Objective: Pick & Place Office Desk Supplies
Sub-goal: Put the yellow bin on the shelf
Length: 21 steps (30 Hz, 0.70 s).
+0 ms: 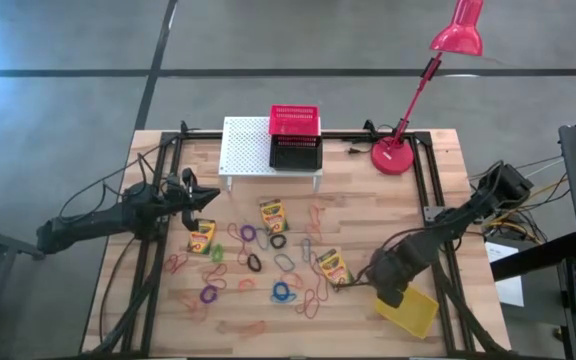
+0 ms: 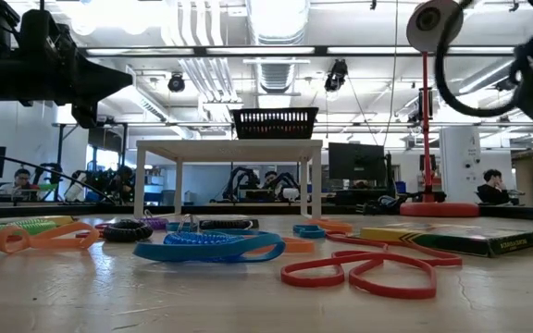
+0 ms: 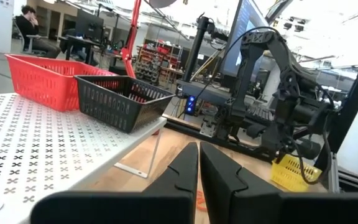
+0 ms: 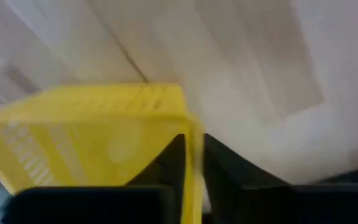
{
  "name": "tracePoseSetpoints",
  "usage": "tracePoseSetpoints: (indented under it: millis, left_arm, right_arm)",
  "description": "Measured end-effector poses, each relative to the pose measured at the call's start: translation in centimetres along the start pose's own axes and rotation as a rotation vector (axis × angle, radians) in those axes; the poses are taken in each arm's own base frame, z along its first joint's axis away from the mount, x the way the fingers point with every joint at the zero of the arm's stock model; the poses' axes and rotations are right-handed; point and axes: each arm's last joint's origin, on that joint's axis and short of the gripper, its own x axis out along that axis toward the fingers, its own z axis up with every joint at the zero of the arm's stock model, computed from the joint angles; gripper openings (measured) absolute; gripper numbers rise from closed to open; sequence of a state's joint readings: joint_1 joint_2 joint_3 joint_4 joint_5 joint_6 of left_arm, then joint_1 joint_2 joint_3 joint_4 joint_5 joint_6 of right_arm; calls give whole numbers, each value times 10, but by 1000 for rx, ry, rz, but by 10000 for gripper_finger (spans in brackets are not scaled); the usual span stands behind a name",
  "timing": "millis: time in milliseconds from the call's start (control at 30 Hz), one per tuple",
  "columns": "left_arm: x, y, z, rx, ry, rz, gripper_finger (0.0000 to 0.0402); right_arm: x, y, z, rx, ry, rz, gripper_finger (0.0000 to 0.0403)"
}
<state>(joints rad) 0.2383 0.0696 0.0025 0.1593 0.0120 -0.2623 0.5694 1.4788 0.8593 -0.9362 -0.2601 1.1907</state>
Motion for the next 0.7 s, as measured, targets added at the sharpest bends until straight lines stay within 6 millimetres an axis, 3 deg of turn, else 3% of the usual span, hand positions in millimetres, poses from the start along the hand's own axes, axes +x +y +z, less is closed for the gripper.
tracePoseSetpoints:
  millis: [67,200,533,700]
  left_arm:
    - [0,0,0,-7,0,0,23]
    - [0,-1,-1,-33,10,-20,23]
    - [10,-7,-7,-32,76,-76,23]
    - [17,-9,-12,-29,118,-77,23]
  right_arm:
    - [-9,4,6,-20,-33,26,18]
    - [-36,12,27,-64,-107,106,16]
    - [-120,10,109,-178,-429,127,14]
    - [-130,-9,146,-90,-407,81,14]
